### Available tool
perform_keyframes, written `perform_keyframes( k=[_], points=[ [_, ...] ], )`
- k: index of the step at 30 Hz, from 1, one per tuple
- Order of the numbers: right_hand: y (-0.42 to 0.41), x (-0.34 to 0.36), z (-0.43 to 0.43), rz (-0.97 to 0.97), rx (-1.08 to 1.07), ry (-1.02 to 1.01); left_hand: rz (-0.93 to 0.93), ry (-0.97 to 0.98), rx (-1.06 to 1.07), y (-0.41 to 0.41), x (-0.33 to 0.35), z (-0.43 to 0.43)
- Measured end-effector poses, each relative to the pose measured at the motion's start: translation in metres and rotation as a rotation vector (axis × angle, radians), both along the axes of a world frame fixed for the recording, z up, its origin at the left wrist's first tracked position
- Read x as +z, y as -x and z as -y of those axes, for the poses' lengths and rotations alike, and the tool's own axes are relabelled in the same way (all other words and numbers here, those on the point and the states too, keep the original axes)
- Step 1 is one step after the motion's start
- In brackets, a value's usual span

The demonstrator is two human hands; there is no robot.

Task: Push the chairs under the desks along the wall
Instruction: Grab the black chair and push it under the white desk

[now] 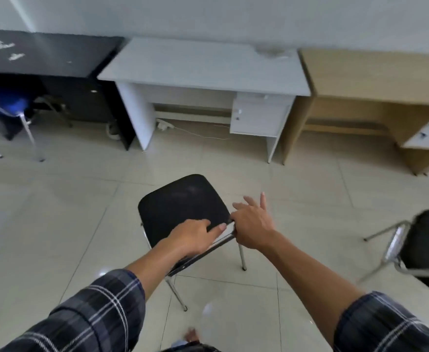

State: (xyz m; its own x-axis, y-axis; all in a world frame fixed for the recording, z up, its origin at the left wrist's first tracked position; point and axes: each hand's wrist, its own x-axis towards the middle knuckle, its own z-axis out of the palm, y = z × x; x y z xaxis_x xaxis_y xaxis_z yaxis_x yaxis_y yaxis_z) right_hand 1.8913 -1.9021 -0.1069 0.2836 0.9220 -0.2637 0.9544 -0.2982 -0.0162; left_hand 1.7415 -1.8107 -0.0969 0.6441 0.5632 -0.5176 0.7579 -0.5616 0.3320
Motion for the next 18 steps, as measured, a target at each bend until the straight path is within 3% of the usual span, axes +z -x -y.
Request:
perform_keyframes(
  k=[5, 8, 13, 18],
  points=[
    [-0.020, -0.006, -0.009, 0.079, 0.280, 0.022, 0.023, 0.014, 0.023, 0.011, 0.006, 0.009],
    [-0.032, -0.004, -0.013, 0.019, 0.382, -0.005, 0.007, 0.005, 0.012, 0.014, 0.009, 0.018],
    [-0.044, -0.006, -0.011, -0.089, 0.446, 0.025, -0.129, -0.383, 0.112, 0.015, -0.004, 0.041],
    [-0.045, 0.002, -0.014, 0.020, 0.561, 0.045, -0.241, -0.484, 0.233, 0.011, -0.013, 0.053]
  ],
)
